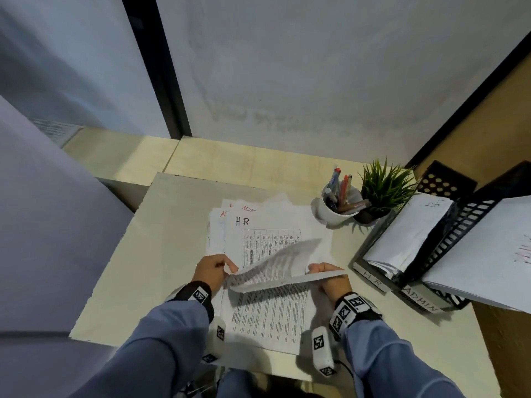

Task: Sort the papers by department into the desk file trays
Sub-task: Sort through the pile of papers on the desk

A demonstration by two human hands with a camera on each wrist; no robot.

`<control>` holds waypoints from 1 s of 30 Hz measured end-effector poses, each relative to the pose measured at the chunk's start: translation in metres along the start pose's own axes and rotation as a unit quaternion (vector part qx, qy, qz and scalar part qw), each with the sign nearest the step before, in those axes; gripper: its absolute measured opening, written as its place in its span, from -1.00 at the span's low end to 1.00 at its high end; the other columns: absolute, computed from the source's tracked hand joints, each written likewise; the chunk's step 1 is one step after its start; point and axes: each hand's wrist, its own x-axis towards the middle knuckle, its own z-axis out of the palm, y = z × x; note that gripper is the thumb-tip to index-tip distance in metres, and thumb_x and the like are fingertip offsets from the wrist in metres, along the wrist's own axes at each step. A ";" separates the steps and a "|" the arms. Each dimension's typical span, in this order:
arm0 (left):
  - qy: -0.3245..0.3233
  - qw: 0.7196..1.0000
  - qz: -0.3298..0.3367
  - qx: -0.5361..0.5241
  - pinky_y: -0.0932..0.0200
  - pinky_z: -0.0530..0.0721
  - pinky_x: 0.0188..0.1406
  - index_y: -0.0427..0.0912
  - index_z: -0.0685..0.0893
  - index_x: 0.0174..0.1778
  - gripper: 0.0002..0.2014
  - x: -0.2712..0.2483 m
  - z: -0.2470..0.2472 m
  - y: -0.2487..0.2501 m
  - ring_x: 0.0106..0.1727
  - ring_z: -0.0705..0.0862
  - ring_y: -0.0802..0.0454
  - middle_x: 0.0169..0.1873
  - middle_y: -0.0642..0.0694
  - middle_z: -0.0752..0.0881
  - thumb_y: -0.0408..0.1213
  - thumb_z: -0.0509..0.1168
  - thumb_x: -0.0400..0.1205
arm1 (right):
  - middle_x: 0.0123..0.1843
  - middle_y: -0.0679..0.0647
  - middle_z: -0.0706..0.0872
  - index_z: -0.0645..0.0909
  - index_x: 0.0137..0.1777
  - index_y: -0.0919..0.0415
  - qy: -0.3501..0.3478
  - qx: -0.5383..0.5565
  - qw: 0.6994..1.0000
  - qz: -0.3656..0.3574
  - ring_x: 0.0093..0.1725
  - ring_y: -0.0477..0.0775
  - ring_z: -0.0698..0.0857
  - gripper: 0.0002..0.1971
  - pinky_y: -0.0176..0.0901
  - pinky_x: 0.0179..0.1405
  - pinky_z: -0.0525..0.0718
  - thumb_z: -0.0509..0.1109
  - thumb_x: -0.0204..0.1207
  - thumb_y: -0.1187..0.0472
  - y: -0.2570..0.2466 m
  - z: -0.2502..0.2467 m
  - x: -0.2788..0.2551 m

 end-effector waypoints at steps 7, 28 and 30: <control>-0.035 0.998 -0.016 -0.043 -0.01 0.64 -0.22 -0.16 0.51 -0.49 -0.70 -0.009 0.015 0.018 -0.21 0.62 -0.19 -0.35 -0.30 0.66 -0.62 0.31 0.43 | -0.36 0.15 0.64 0.67 -0.28 0.43 0.052 -0.050 0.997 0.039 -0.37 0.05 0.62 -0.85 -0.32 -0.45 0.61 0.34 0.32 0.63 -0.009 -0.002 0.013; 0.049 0.995 0.039 0.075 0.38 0.32 -0.36 -0.11 0.57 -0.36 -0.77 -0.014 0.015 0.037 -0.17 0.46 -0.05 -0.37 -0.07 0.54 -0.52 0.28 0.54 | -0.46 0.15 0.59 0.52 -0.53 0.38 0.047 -0.025 0.996 0.075 -0.45 0.10 0.56 -0.61 -0.34 -0.59 0.58 0.19 0.22 0.86 0.019 -0.013 0.010; 0.020 0.995 0.075 0.064 0.36 0.43 -0.27 -0.16 0.70 -0.27 -0.78 -0.016 0.011 0.032 -0.12 0.57 -0.04 -0.34 -0.08 0.64 -0.57 0.29 0.53 | -0.43 0.17 0.61 0.53 -0.54 0.38 0.044 -0.032 0.996 0.071 -0.38 0.12 0.56 -0.61 -0.25 -0.48 0.62 0.20 0.25 0.84 0.020 -0.014 0.012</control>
